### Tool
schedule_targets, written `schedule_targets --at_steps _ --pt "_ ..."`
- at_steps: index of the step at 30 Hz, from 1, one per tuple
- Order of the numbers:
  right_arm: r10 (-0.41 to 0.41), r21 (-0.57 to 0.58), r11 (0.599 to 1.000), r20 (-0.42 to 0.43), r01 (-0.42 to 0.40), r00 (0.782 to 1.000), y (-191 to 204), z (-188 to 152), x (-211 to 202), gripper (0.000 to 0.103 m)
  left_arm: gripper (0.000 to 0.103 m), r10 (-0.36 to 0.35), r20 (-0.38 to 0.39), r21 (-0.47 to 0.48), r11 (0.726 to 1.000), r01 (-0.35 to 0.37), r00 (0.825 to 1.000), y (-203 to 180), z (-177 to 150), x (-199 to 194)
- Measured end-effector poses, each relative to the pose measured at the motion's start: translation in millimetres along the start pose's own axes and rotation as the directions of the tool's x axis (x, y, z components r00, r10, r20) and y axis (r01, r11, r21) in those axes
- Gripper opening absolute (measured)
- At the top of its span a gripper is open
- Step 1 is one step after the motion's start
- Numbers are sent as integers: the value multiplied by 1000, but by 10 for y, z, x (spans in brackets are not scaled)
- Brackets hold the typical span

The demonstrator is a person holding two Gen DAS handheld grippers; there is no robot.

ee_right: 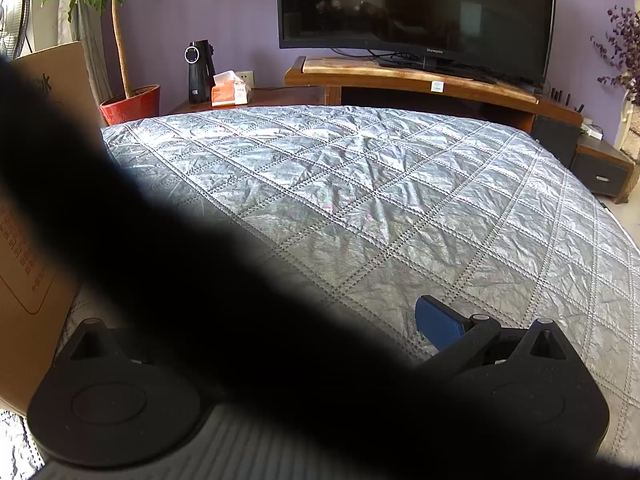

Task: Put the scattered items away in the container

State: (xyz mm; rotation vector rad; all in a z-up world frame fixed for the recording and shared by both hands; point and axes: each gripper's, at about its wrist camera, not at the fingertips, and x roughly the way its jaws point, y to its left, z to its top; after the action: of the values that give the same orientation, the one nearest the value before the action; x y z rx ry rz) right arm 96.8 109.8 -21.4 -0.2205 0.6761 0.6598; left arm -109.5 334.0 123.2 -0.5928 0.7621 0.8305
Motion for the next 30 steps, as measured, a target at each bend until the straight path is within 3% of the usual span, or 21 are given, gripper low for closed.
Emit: schedule_targets --at_steps 30 --pt "0 -1 1000 0 0 1000 5 0 -11 103 102 -50 5 -7 999 50 999 9 -3 -75"
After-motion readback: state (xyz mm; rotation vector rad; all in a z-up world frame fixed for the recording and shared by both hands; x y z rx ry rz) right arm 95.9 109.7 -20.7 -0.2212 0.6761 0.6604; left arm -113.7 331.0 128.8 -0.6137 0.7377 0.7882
